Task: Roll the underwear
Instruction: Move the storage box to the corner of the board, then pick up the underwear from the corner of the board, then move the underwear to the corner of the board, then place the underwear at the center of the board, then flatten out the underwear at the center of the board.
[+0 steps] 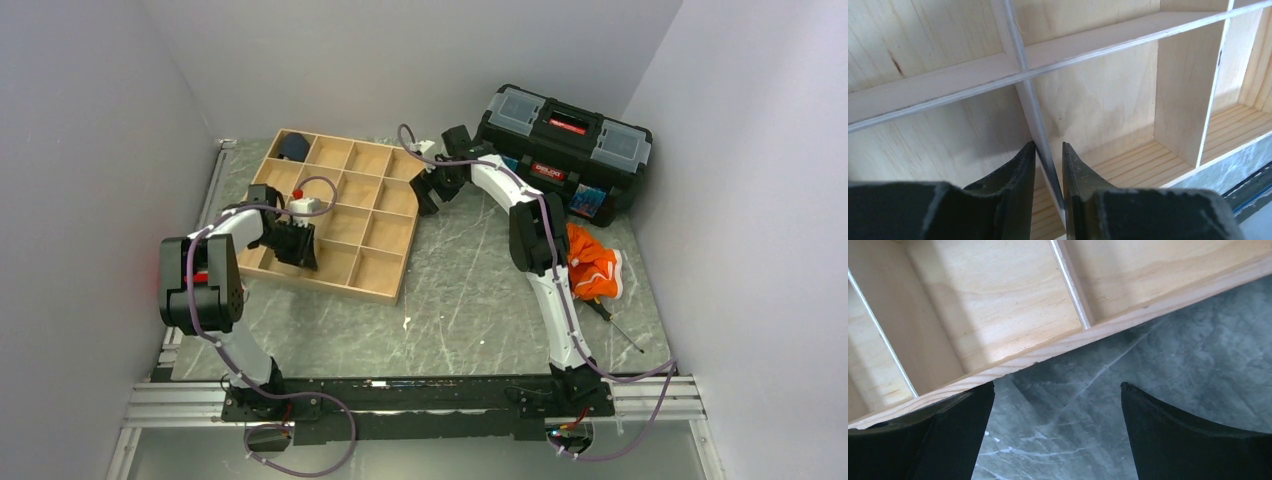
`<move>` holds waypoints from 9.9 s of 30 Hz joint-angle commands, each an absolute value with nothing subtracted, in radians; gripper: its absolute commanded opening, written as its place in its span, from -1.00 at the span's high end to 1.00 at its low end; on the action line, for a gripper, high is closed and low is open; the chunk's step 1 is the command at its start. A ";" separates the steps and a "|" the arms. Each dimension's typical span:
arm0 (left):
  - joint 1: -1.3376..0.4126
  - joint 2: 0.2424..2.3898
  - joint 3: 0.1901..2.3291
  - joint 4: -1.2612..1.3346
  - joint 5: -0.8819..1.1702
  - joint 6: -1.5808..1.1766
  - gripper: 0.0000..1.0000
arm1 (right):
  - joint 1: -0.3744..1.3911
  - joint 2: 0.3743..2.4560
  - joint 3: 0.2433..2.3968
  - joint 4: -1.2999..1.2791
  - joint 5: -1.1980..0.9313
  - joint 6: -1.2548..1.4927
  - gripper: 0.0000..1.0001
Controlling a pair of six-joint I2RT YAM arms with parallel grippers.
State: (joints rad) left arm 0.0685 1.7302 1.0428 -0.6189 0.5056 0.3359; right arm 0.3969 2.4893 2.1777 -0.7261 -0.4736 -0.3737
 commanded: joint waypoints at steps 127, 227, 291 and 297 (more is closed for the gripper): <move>0.390 1.332 0.856 -0.888 0.185 0.798 1.00 | -0.025 1.418 1.028 -0.676 -0.097 -0.461 -0.99; -0.767 1.626 1.361 -0.618 0.528 0.221 -0.01 | -0.152 1.291 1.169 -0.767 -0.575 -0.451 -0.99; -0.233 1.422 1.141 -0.338 0.583 0.274 -0.78 | 0.475 1.580 1.236 -0.635 -0.433 -0.436 1.00; -0.261 1.647 1.265 -0.243 0.764 0.078 -0.76 | 0.383 1.471 1.282 -0.790 -0.591 -0.528 1.00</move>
